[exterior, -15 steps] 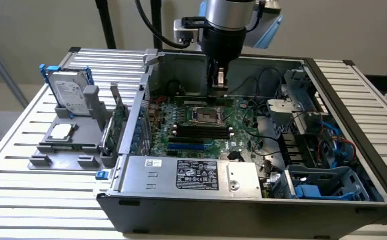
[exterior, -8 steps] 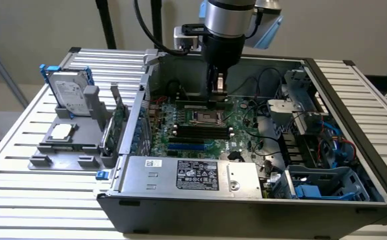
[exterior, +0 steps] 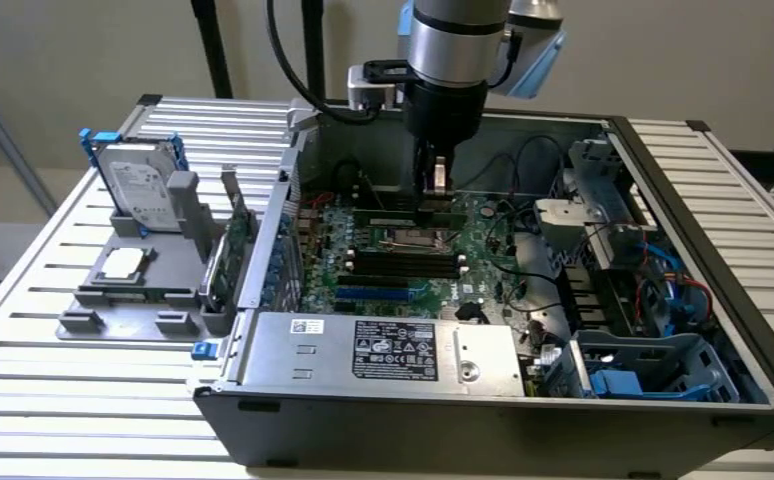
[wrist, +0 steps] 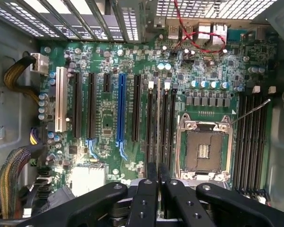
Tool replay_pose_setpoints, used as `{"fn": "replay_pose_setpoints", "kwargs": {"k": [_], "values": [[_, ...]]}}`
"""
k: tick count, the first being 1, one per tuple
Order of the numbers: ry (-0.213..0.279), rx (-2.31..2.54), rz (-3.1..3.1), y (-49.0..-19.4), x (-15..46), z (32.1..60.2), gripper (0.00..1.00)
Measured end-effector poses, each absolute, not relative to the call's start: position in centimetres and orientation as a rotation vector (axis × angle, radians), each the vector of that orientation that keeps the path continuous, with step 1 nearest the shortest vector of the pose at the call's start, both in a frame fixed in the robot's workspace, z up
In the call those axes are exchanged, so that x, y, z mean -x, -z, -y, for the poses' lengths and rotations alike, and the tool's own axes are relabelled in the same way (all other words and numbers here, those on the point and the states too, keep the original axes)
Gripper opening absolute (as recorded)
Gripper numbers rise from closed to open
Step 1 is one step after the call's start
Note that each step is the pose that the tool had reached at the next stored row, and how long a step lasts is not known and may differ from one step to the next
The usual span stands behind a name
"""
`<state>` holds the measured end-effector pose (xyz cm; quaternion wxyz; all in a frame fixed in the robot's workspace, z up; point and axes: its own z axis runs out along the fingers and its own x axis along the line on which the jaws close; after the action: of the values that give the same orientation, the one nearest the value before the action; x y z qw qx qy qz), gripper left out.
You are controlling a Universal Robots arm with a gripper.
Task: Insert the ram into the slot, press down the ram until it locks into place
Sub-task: 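Insert the ram into the slot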
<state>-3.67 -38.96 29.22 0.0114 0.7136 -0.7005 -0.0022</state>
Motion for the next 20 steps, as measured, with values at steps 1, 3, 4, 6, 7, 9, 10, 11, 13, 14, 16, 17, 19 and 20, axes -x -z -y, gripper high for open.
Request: {"fn": "replay_pose_setpoints", "kwargs": {"k": [1, 3, 4, 6, 7, 9, 10, 11, 13, 14, 16, 17, 19, 20], "values": [[0.005, -2.226, 2.185, -29.1, 3.7, 39.0, 0.13], [0.003, -2.224, 2.188, -28.7, 3.7, 39.0, 0.13], [0.002, -2.223, 2.189, -28.5, 3.7, 39.0, 0.13], [0.001, -2.22, 2.19, -28.1, 3.7, 39.0, 0.13], [0.0, -2.219, 2.191, -28.0, 3.7, 39.0, 0.13], [-0.001, -2.218, 2.192, -27.6, 3.7, 39.0, 0.13], [-0.001, -2.218, 2.192, -27.4, 3.7, 39.0, 0.13], [-0.001, -2.217, 2.192, -27.2, 3.6, 39.0, 0.13], [-0.002, -2.217, 2.192, -26.9, 3.6, 39.0, 0.13], [-0.002, -2.216, 2.192, -26.7, 3.5, 39.0, 0.13], [-0.004, -2.215, 2.192, -26.3, 3.4, 39.0, 0.13], [-0.005, -2.214, 2.191, -26.2, 3.4, 39.0, 0.13], [-0.01, -2.212, 2.19, -26.0, 3.4, 39.0, 0.13], [-0.013, -2.21, 2.188, -25.9, 3.4, 39.0, 0.13]]}}
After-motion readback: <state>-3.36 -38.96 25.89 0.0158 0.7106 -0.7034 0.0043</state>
